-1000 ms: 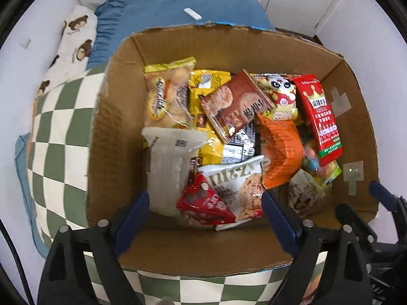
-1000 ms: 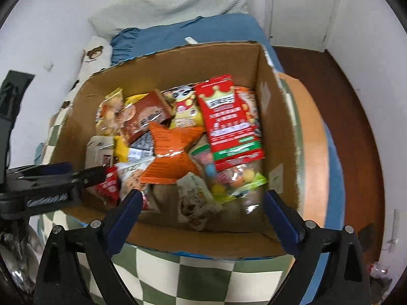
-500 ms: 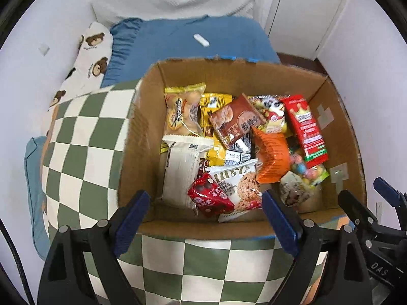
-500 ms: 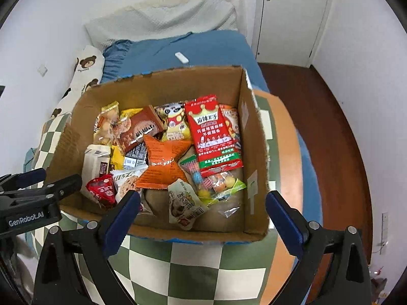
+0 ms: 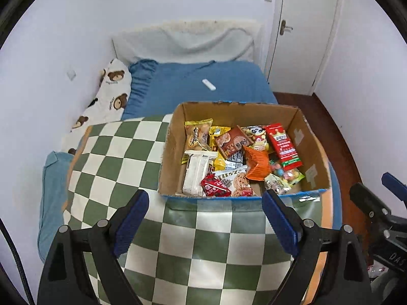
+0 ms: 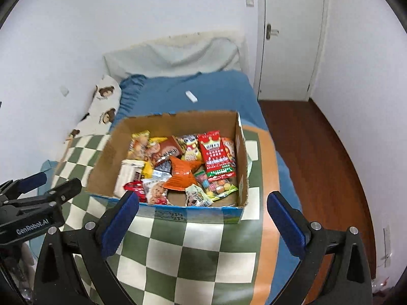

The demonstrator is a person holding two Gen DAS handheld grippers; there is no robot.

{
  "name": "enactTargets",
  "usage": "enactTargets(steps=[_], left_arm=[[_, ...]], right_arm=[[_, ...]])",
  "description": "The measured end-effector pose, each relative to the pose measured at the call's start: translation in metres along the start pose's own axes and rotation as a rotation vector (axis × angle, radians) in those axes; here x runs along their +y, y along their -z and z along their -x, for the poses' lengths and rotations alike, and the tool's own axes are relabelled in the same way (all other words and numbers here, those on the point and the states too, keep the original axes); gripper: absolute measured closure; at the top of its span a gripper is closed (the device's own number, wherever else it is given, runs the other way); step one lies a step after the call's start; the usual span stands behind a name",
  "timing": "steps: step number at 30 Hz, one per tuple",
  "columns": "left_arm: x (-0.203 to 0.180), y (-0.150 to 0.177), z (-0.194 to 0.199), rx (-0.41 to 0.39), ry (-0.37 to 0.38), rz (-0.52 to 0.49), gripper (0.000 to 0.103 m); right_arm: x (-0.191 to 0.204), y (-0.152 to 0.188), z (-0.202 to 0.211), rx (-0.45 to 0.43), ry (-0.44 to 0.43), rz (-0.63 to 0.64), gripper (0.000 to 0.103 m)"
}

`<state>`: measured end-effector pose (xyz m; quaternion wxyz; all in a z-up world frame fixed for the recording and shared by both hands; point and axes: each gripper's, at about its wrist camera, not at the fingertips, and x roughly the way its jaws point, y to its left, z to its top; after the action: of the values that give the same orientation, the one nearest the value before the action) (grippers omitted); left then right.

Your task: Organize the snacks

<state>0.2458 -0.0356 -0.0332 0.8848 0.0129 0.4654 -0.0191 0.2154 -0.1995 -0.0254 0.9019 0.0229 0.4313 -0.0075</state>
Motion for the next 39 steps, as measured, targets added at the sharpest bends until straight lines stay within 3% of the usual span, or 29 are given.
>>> enactTargets(steps=[10,22,33,34,39], left_arm=[[-0.001,0.023,0.071,-0.107,0.001,0.002,0.012],[-0.004,0.045,0.114,-0.159,0.01,-0.01,0.012],[-0.001,0.048,0.119,-0.183,0.01,0.013,0.011],[-0.001,0.047,0.117,-0.181,0.01,0.014,0.002],[-0.001,0.045,0.106,-0.172,0.002,0.021,0.0]], right_arm=[[0.005,0.019,0.082,-0.09,-0.023,0.015,0.0],[0.01,0.03,0.143,-0.164,0.001,0.046,0.0],[0.009,0.035,0.146,-0.153,-0.003,0.048,0.0],[0.009,0.035,0.145,-0.152,-0.001,0.046,0.0],[0.008,0.034,0.134,-0.146,0.002,0.043,0.0]])
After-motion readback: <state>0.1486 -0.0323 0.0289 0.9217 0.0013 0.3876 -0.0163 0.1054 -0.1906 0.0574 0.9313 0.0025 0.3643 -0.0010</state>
